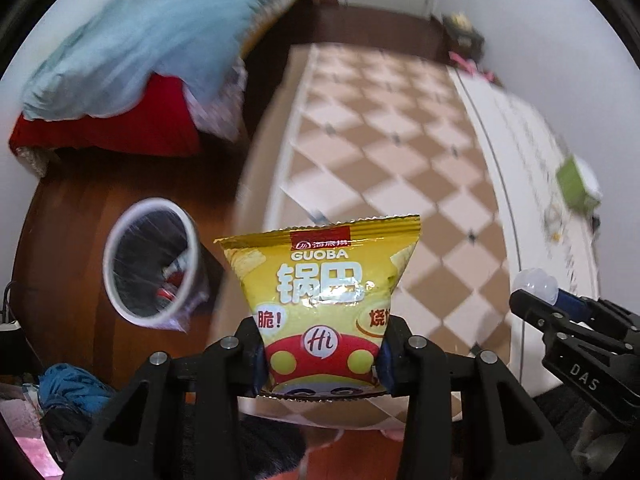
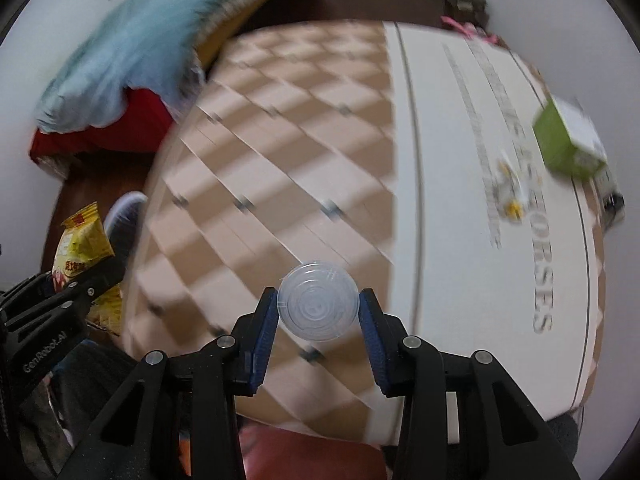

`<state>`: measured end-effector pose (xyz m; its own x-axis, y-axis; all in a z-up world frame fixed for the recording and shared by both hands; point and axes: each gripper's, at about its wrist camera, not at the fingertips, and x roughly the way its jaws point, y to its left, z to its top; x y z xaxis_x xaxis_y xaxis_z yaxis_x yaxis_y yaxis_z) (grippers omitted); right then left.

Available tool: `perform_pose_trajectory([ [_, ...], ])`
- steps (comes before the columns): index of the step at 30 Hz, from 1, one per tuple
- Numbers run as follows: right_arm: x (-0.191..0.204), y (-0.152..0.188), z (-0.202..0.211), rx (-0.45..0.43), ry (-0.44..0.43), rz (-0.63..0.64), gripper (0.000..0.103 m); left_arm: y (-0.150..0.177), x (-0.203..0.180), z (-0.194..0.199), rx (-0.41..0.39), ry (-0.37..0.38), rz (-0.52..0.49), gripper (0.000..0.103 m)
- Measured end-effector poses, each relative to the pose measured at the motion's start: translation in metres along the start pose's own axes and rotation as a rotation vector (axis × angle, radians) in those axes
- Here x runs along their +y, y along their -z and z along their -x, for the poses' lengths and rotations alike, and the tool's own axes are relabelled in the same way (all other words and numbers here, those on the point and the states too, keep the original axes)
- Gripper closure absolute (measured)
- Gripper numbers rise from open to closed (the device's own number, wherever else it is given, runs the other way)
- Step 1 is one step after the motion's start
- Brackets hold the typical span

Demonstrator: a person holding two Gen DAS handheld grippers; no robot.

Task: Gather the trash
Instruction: 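Carry the snack bag and lid over the white bin and open both tools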

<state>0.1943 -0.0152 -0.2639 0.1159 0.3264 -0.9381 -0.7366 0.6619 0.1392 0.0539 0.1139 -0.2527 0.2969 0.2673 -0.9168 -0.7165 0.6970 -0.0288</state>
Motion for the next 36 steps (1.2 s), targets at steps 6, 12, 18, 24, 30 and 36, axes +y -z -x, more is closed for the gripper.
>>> perform_pose_trajectory([
  [6,0.084,-0.044,0.016,-0.073,-0.114,0.099,0.060,-0.031,0.084,0.045,-0.089,-0.022,0.082,0.065],
  [12,0.184,-0.069,-0.006,-0.037,-0.245,0.201,0.060,-0.046,0.186,0.044,-0.076,-0.074,0.179,0.065],
  [18,0.284,-0.074,-0.095,0.121,-0.276,0.277,0.060,-0.050,0.285,-0.023,0.065,-0.079,0.307,0.065],
  [24,0.340,-0.081,-0.179,0.236,-0.241,0.326,0.060,-0.052,0.356,-0.100,0.197,-0.014,0.436,0.065],
  [30,0.369,-0.090,-0.231,0.284,-0.219,0.362,0.060,-0.067,0.389,-0.143,0.239,0.040,0.500,0.019],
  [36,0.381,-0.093,-0.256,0.320,-0.272,0.372,0.012,-0.069,0.403,-0.141,0.204,-0.009,0.535,0.002],
])
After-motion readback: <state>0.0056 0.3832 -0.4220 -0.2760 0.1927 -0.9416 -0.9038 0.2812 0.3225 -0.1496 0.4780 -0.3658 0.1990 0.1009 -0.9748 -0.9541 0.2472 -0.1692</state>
